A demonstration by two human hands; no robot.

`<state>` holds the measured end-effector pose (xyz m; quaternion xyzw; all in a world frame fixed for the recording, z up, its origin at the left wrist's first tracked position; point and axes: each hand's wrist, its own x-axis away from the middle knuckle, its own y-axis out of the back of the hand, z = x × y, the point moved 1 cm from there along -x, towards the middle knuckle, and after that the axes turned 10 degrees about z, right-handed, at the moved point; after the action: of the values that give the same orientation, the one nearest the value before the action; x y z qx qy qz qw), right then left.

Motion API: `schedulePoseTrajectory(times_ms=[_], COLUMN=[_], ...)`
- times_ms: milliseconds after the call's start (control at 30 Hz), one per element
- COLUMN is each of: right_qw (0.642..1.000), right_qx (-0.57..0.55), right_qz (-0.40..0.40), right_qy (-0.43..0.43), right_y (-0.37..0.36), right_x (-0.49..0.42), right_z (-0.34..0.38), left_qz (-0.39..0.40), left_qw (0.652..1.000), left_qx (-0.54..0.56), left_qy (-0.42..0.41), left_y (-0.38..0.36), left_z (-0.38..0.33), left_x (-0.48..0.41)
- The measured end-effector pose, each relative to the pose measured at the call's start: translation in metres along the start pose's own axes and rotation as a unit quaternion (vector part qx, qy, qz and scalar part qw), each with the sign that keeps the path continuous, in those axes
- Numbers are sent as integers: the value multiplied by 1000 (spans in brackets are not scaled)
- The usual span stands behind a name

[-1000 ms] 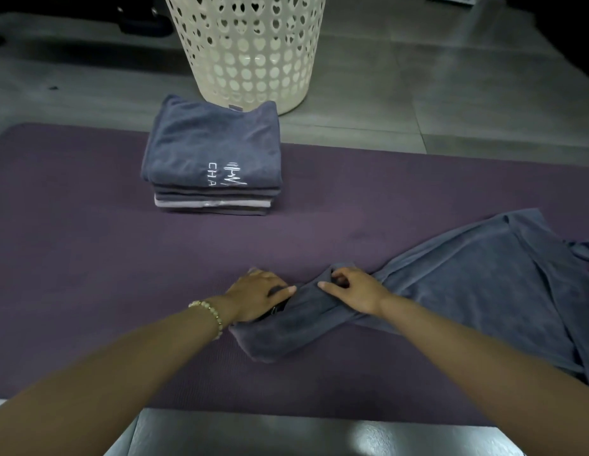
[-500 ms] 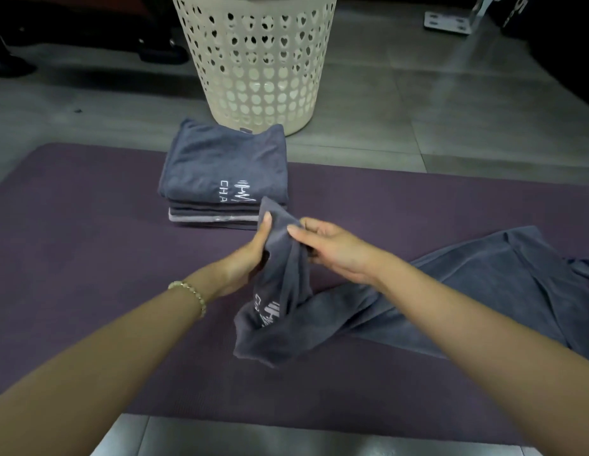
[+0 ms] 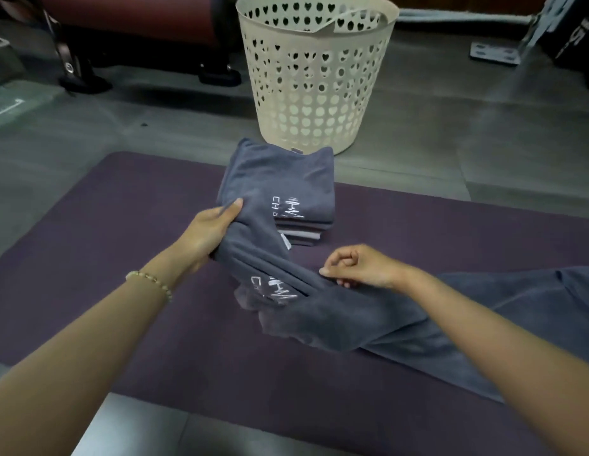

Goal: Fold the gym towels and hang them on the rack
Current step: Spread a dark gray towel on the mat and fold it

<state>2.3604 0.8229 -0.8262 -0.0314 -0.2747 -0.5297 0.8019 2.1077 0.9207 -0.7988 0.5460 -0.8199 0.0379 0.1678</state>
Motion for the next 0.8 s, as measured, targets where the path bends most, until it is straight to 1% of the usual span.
schedulePoseTrajectory(times_ms=[67,100,167,233,267,300,333,367,400,433,467,500,567,667,700,733,767,800], right_qw=[1000,1000,999,997,994,991,986,980,975,970,964,957,940,925,917,912,915,925], right_qx=[-2,-1,8,46,75,109,142,171,194,214,236,261,316,359,377,385,371,335], right_qz=[-12,-11,-1,3,3,9,19,32,44,52,59,64,76,70,74,86,108,136], right_qy=[-7,-16,-46,-69,-75,-80,-86,-94,-99,-104,-108,-110,-105,-100,-105,-110,-115,-115], right_y=[-2,-4,-11,-15,-17,-19,-23,-27,-34,-41,-48,-55,-66,-74,-74,-74,-72,-69], right_x=[-8,-11,-14,-11,-8,-5,-3,-2,-2,-3,-4,-5,-8,-13,-15,-16,-17,-16], right_z=[-13,-21,-40,-59,-68,-76,-83,-88,-92,-94,-94,-93,-89,-85,-84,-84,-83,-81], left_qz=[-15,-13,-5,20,63,128,203,274,328,354,362,358,343,328,323,326,330,335], left_qw=[987,978,967,947,942,938,925,897,862,830,809,800,798,798,803,798,791,776], left_qx=[-157,-205,-254,-318,-324,-317,-321,-347,-386,-430,-464,-482,-496,-506,-501,-507,-514,-533], left_qy=[18,24,7,-48,-63,-55,-31,-1,17,19,10,0,6,7,11,19,19,18], left_y=[10,11,2,-14,-22,-32,-42,-53,-63,-71,-78,-82,-83,-76,-74,-71,-69,-67], left_z=[24,37,62,78,87,95,102,110,116,123,128,131,140,151,153,151,152,151], left_x=[-5,-6,-2,4,6,8,13,19,24,28,31,33,33,32,33,35,36,38])
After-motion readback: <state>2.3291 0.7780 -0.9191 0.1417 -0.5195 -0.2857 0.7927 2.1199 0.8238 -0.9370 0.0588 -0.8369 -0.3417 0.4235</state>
